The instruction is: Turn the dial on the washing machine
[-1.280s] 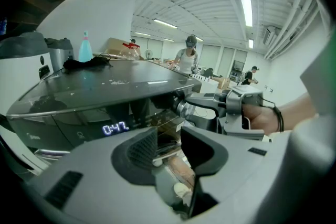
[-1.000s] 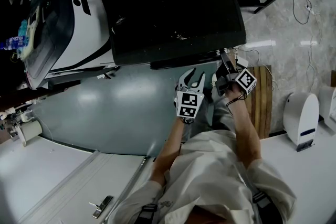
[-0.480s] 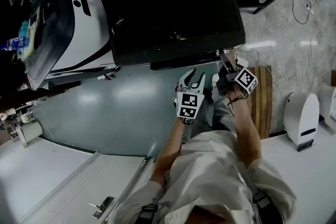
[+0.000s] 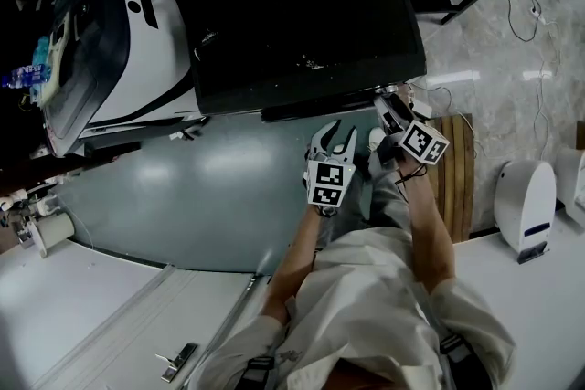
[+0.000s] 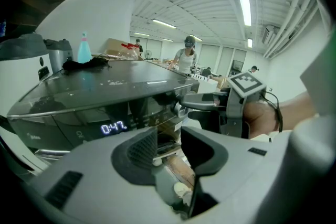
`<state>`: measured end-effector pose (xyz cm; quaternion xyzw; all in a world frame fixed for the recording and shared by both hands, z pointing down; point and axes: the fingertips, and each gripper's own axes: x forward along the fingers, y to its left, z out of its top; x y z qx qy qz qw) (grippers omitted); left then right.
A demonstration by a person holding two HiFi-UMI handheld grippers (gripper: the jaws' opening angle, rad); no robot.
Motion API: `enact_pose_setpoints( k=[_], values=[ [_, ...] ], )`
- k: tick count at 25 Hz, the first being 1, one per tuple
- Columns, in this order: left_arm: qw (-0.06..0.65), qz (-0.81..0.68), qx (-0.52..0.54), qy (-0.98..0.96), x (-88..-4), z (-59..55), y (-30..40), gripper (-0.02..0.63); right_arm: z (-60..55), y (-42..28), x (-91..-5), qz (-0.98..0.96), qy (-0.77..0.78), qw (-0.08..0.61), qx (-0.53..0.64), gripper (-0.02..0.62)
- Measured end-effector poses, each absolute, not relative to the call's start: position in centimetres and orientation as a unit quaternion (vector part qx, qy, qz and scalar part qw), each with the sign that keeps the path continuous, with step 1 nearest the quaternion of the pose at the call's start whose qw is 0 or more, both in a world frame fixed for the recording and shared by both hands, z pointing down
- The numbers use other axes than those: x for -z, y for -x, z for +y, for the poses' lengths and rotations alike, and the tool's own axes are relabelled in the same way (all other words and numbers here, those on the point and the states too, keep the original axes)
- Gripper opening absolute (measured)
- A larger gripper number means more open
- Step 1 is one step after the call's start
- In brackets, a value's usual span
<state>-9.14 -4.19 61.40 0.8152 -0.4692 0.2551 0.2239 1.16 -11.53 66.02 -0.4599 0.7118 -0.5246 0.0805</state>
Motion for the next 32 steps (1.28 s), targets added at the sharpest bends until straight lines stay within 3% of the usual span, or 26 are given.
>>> enact_pose_setpoints(
  k=[24, 32],
  values=[
    [0.225, -0.468, -0.259, -0.814, -61.59, -4.13, 9.19, 0.144, -11.70, -0.90, -65.38, 0.779, 0.534, -0.282, 0.170, 0.331],
    [0.227, -0.468, -0.262, -0.813, -61.75, -4.12, 9.36, 0.144, -12.06, -0.57, -65.60, 0.769, 0.541, -0.309, 0.145, 0.288]
  ],
)
